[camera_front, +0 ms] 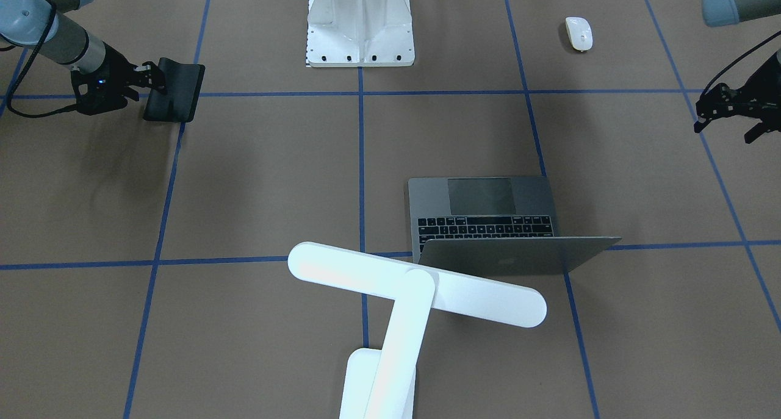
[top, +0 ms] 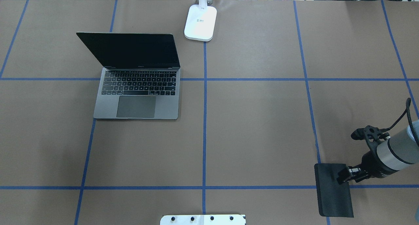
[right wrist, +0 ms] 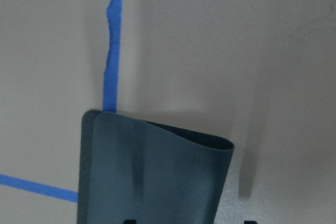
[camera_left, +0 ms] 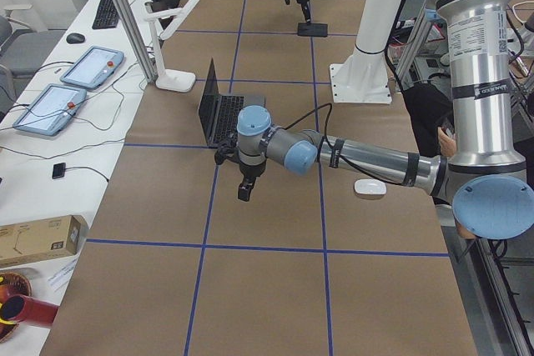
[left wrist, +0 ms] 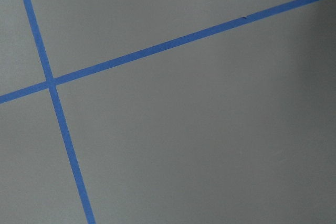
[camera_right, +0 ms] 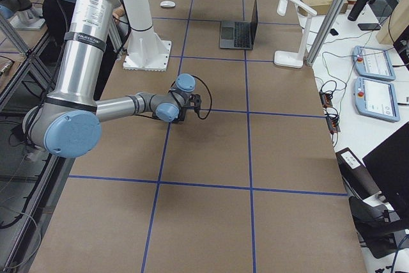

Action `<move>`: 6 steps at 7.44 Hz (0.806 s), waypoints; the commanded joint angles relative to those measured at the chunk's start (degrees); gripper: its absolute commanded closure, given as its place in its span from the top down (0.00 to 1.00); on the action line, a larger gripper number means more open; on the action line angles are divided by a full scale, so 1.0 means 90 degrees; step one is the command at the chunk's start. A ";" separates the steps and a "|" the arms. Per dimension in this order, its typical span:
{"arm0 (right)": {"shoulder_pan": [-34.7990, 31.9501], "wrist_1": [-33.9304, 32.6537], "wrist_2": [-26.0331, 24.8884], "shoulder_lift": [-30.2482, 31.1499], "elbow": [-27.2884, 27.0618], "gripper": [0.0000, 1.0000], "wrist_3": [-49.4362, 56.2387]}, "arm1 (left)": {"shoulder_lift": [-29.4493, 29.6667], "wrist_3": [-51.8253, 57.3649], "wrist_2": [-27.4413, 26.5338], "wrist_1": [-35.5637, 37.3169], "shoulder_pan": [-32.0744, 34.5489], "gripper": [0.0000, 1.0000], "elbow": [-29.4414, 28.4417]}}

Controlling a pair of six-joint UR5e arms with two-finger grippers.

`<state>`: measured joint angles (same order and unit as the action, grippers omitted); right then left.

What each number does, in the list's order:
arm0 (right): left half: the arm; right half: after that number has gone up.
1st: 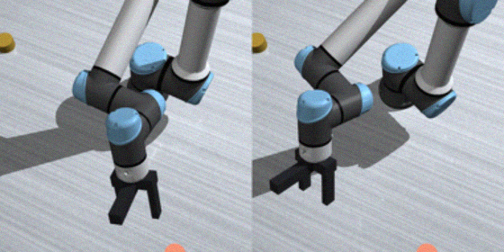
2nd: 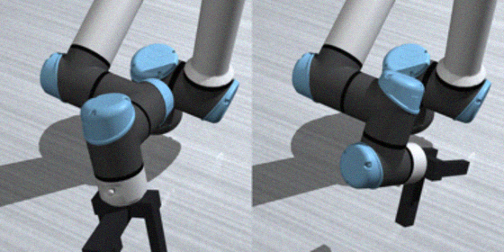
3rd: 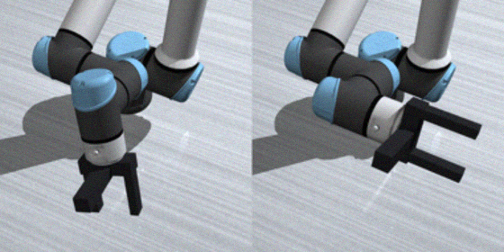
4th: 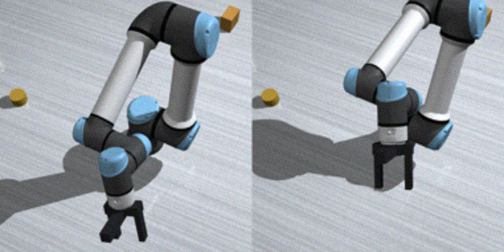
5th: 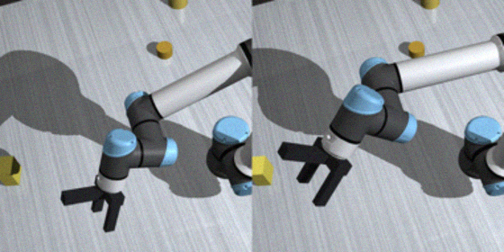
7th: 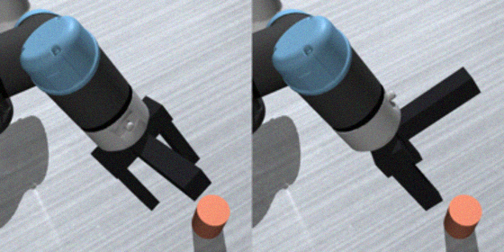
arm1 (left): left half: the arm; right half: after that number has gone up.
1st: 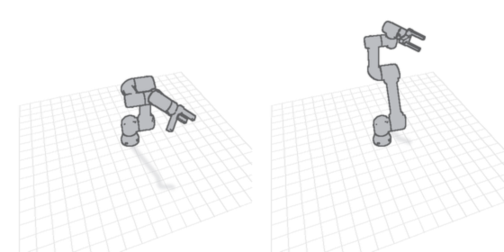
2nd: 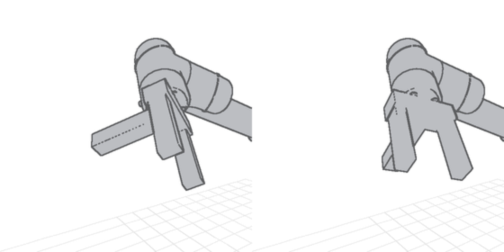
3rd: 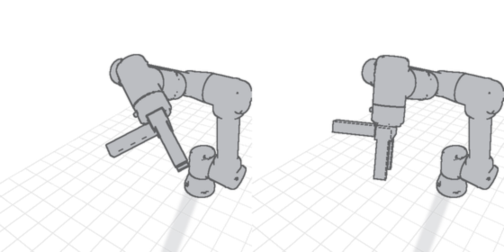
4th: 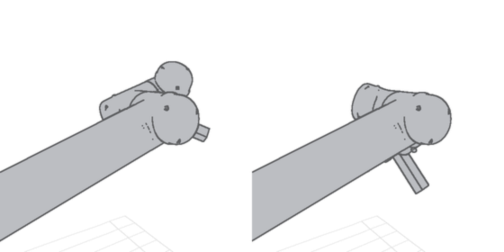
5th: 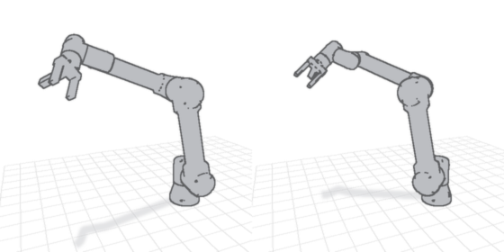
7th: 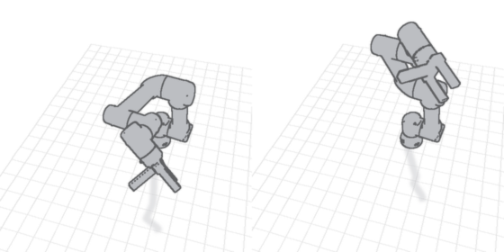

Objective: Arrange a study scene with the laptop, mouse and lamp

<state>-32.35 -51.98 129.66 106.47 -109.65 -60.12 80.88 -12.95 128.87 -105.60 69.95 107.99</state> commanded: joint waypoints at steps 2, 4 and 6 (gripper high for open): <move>-0.0038 -0.0182 0.0076 -0.0082 -0.0023 0.53 0.0000 | -0.0012 0.0004 -0.0003 -0.0297 0.0001 1.00 -0.0153; -0.0048 -0.0182 0.0085 -0.0150 -0.0023 0.52 0.0000 | -0.0012 0.0004 -0.0003 -0.0317 0.0001 1.00 -0.0193; -0.0087 -0.0434 0.0085 -0.0305 -0.0023 0.48 0.0000 | -0.0012 0.0004 -0.0012 -0.0317 0.0001 1.00 -0.0212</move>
<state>-32.89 -54.20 130.42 104.70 -109.86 -60.12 80.77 -12.92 128.83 -108.43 69.96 106.20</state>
